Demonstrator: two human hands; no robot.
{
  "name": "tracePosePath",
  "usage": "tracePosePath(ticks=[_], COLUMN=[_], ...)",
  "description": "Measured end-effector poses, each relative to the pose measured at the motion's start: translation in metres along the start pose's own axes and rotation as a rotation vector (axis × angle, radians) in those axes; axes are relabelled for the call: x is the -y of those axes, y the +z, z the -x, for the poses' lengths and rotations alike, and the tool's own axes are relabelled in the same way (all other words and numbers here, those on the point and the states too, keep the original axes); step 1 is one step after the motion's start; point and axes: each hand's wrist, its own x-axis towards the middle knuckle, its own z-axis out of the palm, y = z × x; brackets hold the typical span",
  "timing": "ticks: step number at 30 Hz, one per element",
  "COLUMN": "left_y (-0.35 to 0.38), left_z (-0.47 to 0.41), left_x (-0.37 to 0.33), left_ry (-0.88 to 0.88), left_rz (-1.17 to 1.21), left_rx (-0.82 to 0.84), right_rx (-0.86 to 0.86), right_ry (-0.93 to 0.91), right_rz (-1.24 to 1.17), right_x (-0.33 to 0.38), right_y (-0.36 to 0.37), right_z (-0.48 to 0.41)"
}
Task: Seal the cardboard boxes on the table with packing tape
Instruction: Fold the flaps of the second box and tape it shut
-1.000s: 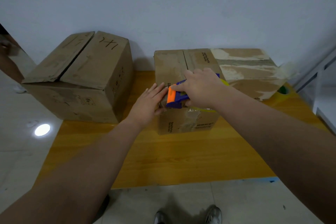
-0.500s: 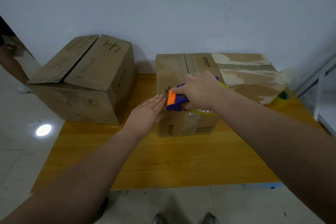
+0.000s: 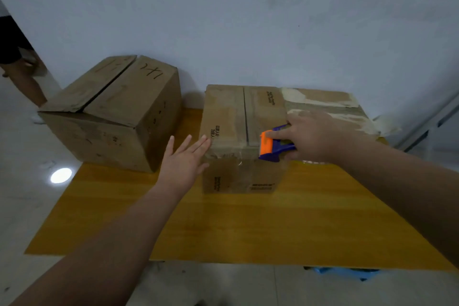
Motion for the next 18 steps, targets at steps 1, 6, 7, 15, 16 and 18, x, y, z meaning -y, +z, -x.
tracePosePath(ticks=[1,6,7,15,16,18], left_y=[0.0,-0.002,-0.001,-0.005,-0.006,-0.008], left_z=[0.0,0.0,0.0,0.0,0.0,-0.002], left_x=[-0.001,-0.002,-0.003,-0.019,-0.024,-0.037], left_ry=[-0.011,-0.031,-0.036,-0.065,-0.076,-0.069], left_rz=[0.0,-0.023,-0.017,-0.091,-0.106,-0.107], left_rx=[-0.001,0.019,0.015,0.01,-0.001,-0.018], right_rx=[0.0,-0.024,-0.024,0.008,0.012,0.017], right_ry=[-0.008,-0.029,-0.033,-0.068,-0.079,-0.094], right_rz=[0.008,0.024,0.031,-0.004,0.005,0.012], right_x=[0.001,0.002,0.002,-0.002,-0.001,-0.001], right_y=[0.003,0.009,0.011,0.008,0.006,0.002], right_z=[-0.003,-0.016,-0.017,-0.025,-0.026,-0.028])
